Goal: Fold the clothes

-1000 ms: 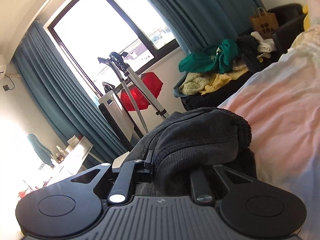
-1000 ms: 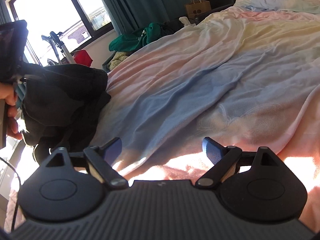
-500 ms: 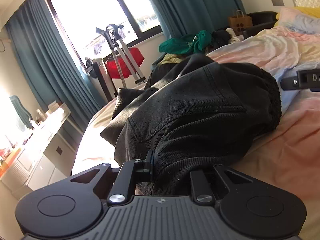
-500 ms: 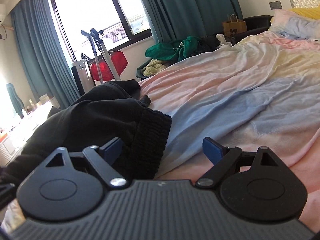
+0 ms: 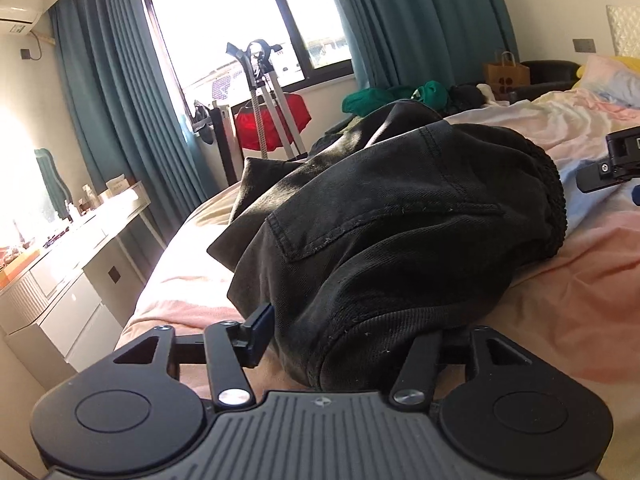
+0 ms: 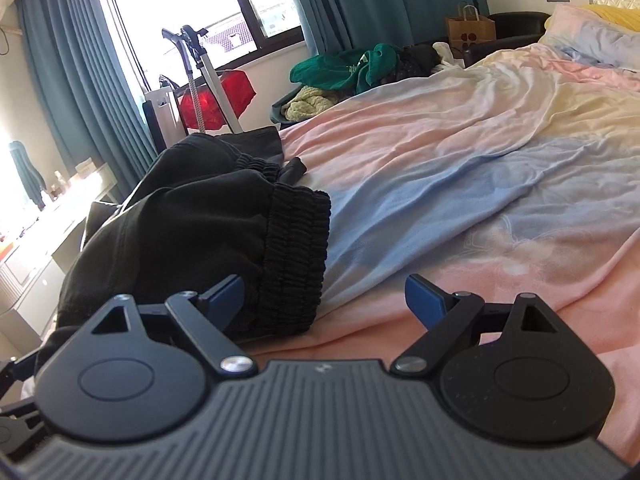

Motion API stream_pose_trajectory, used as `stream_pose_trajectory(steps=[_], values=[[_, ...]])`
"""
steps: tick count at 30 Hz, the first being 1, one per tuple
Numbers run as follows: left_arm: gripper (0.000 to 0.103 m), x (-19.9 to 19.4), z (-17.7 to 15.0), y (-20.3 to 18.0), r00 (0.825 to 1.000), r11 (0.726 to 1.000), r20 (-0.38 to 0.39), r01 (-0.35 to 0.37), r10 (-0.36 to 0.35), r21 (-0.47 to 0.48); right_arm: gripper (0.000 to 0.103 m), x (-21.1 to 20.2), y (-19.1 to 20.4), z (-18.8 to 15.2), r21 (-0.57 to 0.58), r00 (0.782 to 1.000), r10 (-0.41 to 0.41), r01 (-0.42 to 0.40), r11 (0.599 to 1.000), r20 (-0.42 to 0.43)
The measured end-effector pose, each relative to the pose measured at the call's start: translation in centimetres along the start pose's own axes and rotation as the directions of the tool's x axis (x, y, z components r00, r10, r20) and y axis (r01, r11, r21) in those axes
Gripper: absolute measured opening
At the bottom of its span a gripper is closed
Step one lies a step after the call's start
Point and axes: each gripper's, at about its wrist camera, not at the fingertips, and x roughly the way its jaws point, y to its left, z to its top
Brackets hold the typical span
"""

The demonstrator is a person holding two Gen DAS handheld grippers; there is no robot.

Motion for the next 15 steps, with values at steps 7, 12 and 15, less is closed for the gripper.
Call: stream_pose_trajectory(steps=[7, 12, 15], values=[[0.078, -3.9, 0.0, 1.5, 0.999, 0.960, -0.029, 0.007, -0.015, -0.279, 0.089, -2.0, -0.9, 2.3, 0.006, 1.000, 0.009, -0.009, 1.000, -0.024], [0.087, -7.0, 1.8, -1.8, 0.996, 0.979, 0.069, -0.047, 0.062, -0.198, 0.089, -3.7, -2.9, 4.3, 0.028, 0.999, 0.031, -0.032, 0.999, 0.037], [0.092, -8.1, 3.0, -4.6, 0.988, 0.989, 0.140, -0.049, 0.069, -0.142, 0.089, -4.1, -4.8, 5.2, 0.081, 0.998, 0.033, -0.037, 0.996, 0.049]])
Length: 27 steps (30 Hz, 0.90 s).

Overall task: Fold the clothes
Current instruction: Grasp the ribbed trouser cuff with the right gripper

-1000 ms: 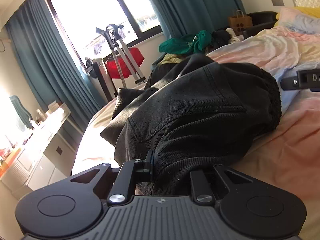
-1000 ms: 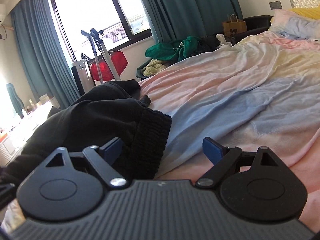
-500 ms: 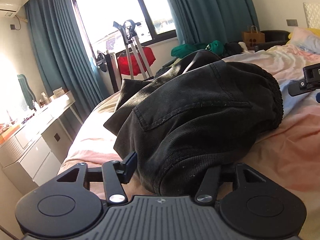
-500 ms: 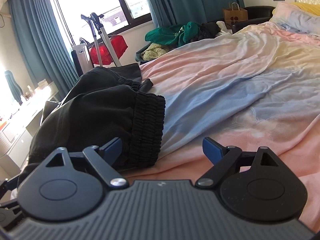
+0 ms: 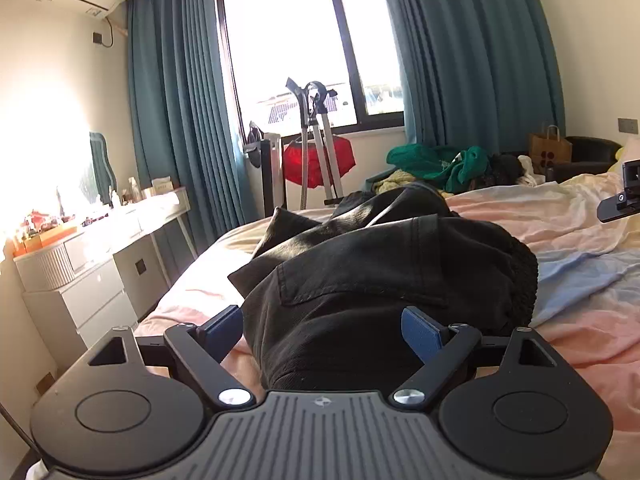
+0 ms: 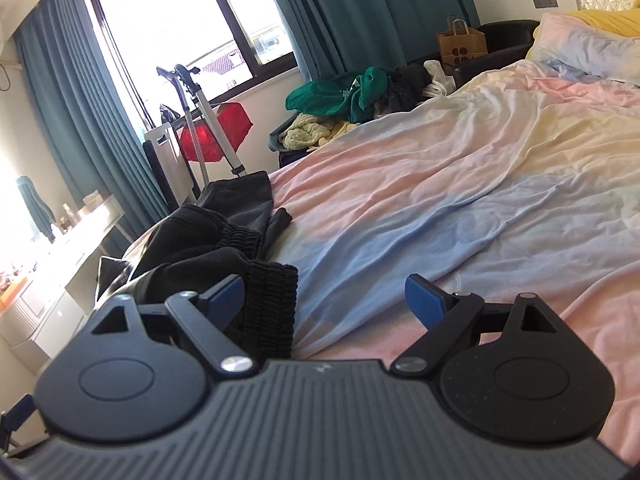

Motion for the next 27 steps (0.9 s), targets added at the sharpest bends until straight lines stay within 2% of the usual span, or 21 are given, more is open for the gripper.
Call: stream_pose_trajectory(steps=[3, 7, 9, 12, 16, 20, 22, 25, 26, 27], values=[[0.093, 0.5, 0.6, -4.2, 0.998, 0.997, 0.033, 0.049, -0.052, 0.067, 0.089, -0.2, -1.9, 1.0, 0.064, 1.000, 0.004, -0.005, 0.998, 0.010], [0.094, 3.5, 0.8, -10.9, 0.996, 0.980, 0.065, 0.044, -0.057, 0.193, 0.089, 0.1, -4.2, 0.9, 0.158, 1.000, -0.009, 0.009, 0.987, -0.001], [0.095, 5.7, 1.1, -14.1, 0.997, 0.973, 0.051, 0.040, -0.053, 0.225, 0.089, 0.8, -5.2, 0.7, 0.187, 0.999, -0.010, 0.016, 0.982, -0.036], [0.095, 9.2, 1.9, -18.4, 0.999, 0.963, 0.036, 0.023, -0.034, 0.268, 0.089, 0.8, -6.2, 0.8, 0.210, 1.000, -0.017, 0.022, 0.978, -0.025], [0.095, 13.9, 3.0, -21.7, 1.000, 0.957, 0.005, -0.028, 0.027, 0.288, 0.089, 0.8, -7.0, 0.8, 0.226, 0.999, -0.048, 0.049, 0.973, -0.011], [0.096, 17.0, 2.5, -23.6, 0.997, 0.917, -0.007, -0.068, 0.077, 0.393, 0.090, 1.1, -7.5, 0.9, 0.245, 0.995, -0.095, 0.095, 0.965, -0.010], [0.096, 18.0, 2.1, -23.8, 0.996, 0.907, -0.007, -0.080, 0.090, 0.415, 0.089, 1.2, -7.7, 1.0, 0.244, 0.995, -0.099, 0.097, 0.965, -0.005], [0.090, 18.4, 1.7, -23.0, 0.996, 0.907, -0.001, -0.079, 0.087, 0.414, 0.089, 1.5, -8.5, 1.1, 0.261, 0.994, -0.107, 0.105, 0.960, -0.010], [0.082, 18.4, 1.9, -22.6, 0.998, 0.917, -0.006, -0.059, 0.067, 0.394, 0.089, 1.7, -8.8, 1.2, 0.271, 0.994, -0.108, 0.108, 0.956, -0.014], [0.064, 18.3, 2.1, -22.1, 0.999, 0.930, -0.016, -0.031, 0.040, 0.366, 0.089, 1.9, -9.1, 1.2, 0.282, 0.994, -0.109, 0.110, 0.953, -0.019]])
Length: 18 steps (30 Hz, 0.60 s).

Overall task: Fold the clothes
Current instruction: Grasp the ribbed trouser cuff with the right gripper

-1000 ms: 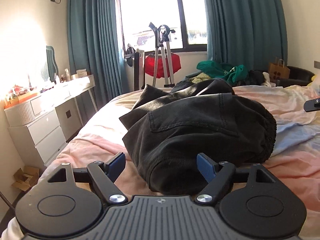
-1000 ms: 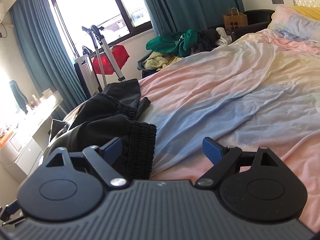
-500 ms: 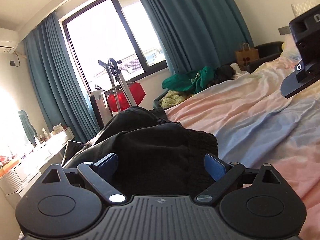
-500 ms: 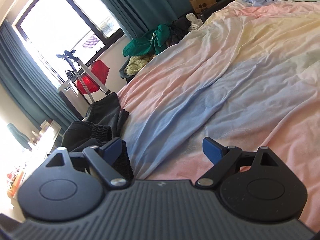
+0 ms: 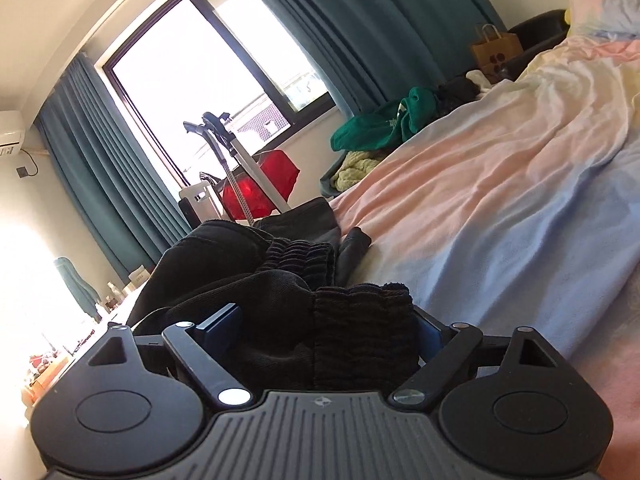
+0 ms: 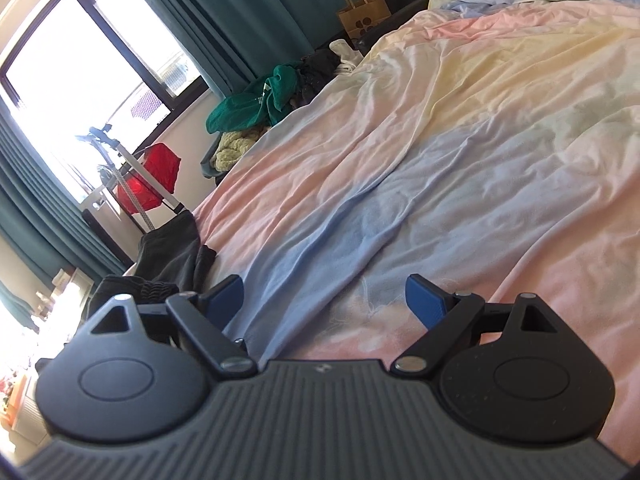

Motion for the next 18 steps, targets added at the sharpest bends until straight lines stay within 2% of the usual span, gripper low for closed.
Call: stream_pose_trajectory(steps=[1, 5, 8, 11, 14, 18], values=[[0.058, -0.1, 0.0, 0.5, 1.000, 0.999, 0.001, 0.028, -0.028, -0.030, 0.089, 0.2, -0.2, 0.1, 0.012, 1.000, 0.002, -0.002, 1.000, -0.009], [0.052, -0.9, 0.8, 2.9, 0.995, 0.986, 0.032, 0.098, -0.095, -0.137, 0.089, 0.9, 0.2, -0.8, 0.030, 0.994, 0.073, -0.071, 0.997, -0.081], [0.043, -3.4, 1.2, 5.9, 0.989, 0.974, 0.077, 0.142, -0.130, -0.175, 0.089, 0.9, 0.4, -0.9, 0.023, 0.995, 0.075, -0.073, 0.997, -0.059], [0.041, -6.1, 1.6, 9.0, 0.979, 0.960, 0.125, 0.187, -0.164, -0.209, 0.090, 0.8, 0.5, -0.8, 0.034, 0.999, 0.052, -0.052, 0.998, -0.008], [0.038, -10.4, 1.7, 13.8, 0.967, 0.947, 0.185, 0.218, -0.176, -0.238, 0.090, 0.7, 1.1, -0.7, 0.038, 0.994, 0.112, -0.113, 0.993, 0.008], [0.036, -16.4, 0.8, 21.0, 0.959, 0.921, 0.236, 0.226, -0.154, -0.317, 0.090, 0.3, 3.2, -1.0, -0.061, 0.989, 0.149, -0.150, 0.987, -0.013]])
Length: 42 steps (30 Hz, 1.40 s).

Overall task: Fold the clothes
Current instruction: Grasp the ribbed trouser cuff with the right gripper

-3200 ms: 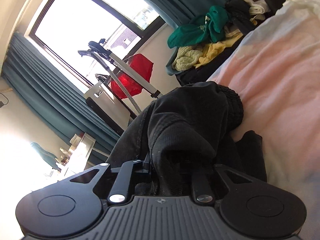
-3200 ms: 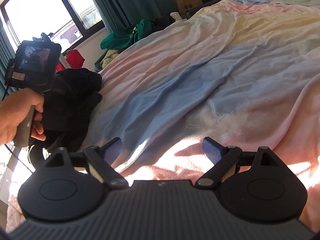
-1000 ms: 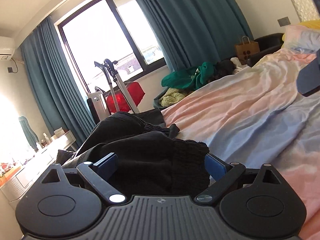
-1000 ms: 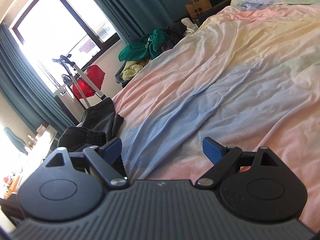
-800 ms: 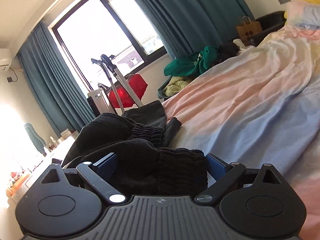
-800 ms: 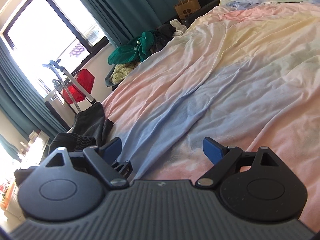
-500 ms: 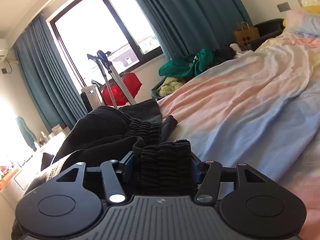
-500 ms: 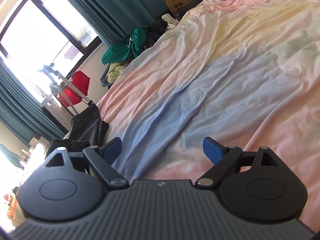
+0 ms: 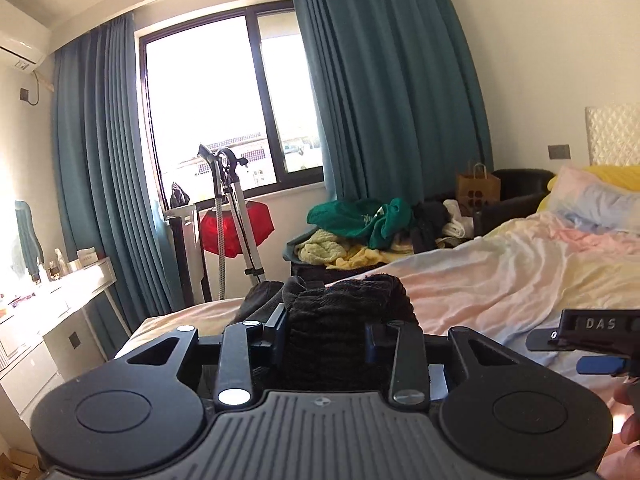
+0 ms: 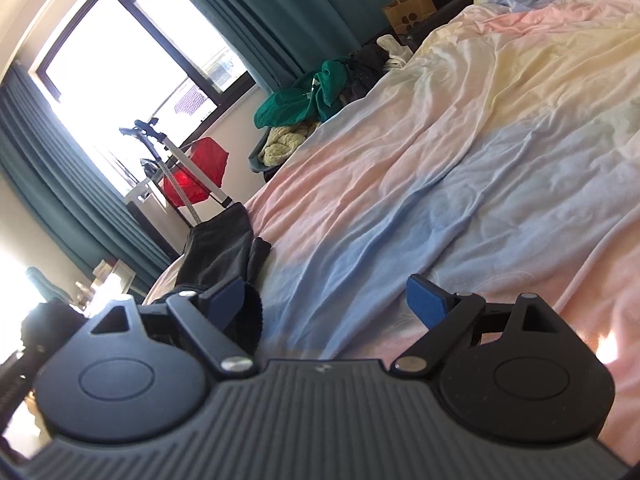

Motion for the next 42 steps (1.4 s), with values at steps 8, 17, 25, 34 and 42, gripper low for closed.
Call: stream_pose_trajectory(steps=[8, 17, 25, 34, 42], values=[[0.023, -6.0, -2.9, 12.2, 0.992, 0.976, -0.074, -0.119, 0.107, -0.180, 0.090, -1.4, 2.9, -1.5, -0.109, 0.985, 0.140, -0.151, 0.982, -0.102], [0.014, -4.8, -10.3, 21.4, 0.967, 0.911, -0.234, -0.183, 0.099, -0.370, 0.090, -0.7, 5.9, -3.3, -0.230, 0.961, 0.131, -0.189, 0.954, -0.244], [0.016, -4.0, -11.9, 21.9, 0.972, 0.897, -0.223, -0.165, 0.076, -0.409, 0.088, 1.1, 9.1, -9.4, -0.483, 0.929, -0.094, -0.097, 0.870, -0.357], [0.022, -4.0, -12.1, 21.8, 0.976, 0.883, -0.210, -0.145, 0.054, -0.446, 0.078, 5.5, 8.3, -9.3, -0.299, 0.945, 0.006, -0.110, 0.948, -0.327], [0.033, -4.5, -11.7, 21.5, 0.977, 0.888, -0.209, -0.138, 0.048, -0.440, 0.042, 6.7, 9.9, -11.1, -0.350, 0.951, 0.094, -0.199, 0.915, -0.294]])
